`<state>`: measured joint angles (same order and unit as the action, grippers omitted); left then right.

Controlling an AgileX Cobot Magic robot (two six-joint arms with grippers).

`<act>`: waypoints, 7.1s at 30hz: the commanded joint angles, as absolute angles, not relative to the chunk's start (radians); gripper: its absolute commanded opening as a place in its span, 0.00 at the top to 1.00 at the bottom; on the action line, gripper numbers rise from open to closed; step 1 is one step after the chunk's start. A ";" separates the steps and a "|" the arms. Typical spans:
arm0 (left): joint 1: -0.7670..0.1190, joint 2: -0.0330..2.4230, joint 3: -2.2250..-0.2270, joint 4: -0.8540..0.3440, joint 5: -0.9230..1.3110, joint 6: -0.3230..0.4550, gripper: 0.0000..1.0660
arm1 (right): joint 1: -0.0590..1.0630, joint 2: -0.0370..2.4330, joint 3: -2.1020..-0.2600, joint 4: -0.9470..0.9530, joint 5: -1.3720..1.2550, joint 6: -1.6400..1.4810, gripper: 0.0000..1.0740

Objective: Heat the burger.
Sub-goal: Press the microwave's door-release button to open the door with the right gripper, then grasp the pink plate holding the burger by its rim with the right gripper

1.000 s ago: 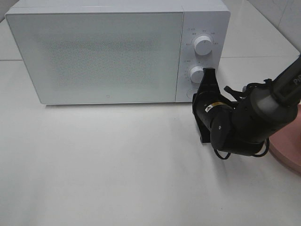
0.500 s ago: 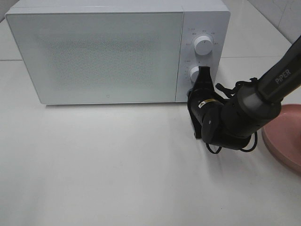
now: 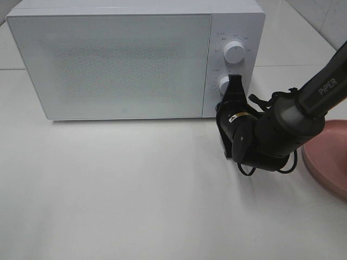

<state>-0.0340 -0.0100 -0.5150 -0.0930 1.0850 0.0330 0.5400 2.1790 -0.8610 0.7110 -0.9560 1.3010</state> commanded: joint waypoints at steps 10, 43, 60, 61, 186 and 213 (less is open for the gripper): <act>-0.042 -0.023 -0.517 -0.098 1.070 0.027 0.06 | 0.535 2.152 -0.887 0.723 -0.978 1.280 1.00; -0.042 -0.023 -0.517 -0.098 1.070 0.027 0.06 | 0.535 2.210 -1.055 0.798 -1.132 1.167 1.00; -0.042 -0.023 -0.517 -0.098 1.070 0.027 0.06 | 0.538 2.164 -1.001 0.787 -0.991 1.166 1.00; -0.042 -0.023 -0.517 -0.098 1.070 0.027 0.06 | 0.538 2.164 -1.001 0.787 -0.991 1.166 1.00; -0.042 -0.023 -0.517 -0.098 1.070 0.027 0.06 | 0.099 1.725 -0.830 -0.186 0.561 0.100 0.12; -0.042 -0.023 -0.517 -0.098 1.070 0.027 0.06 | 0.058 1.887 -0.870 -0.152 0.497 0.026 0.18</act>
<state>-0.0340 -0.0100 -0.5150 -0.0930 1.0850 0.0330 0.0630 1.8730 -0.8660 -0.1490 0.5030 0.0450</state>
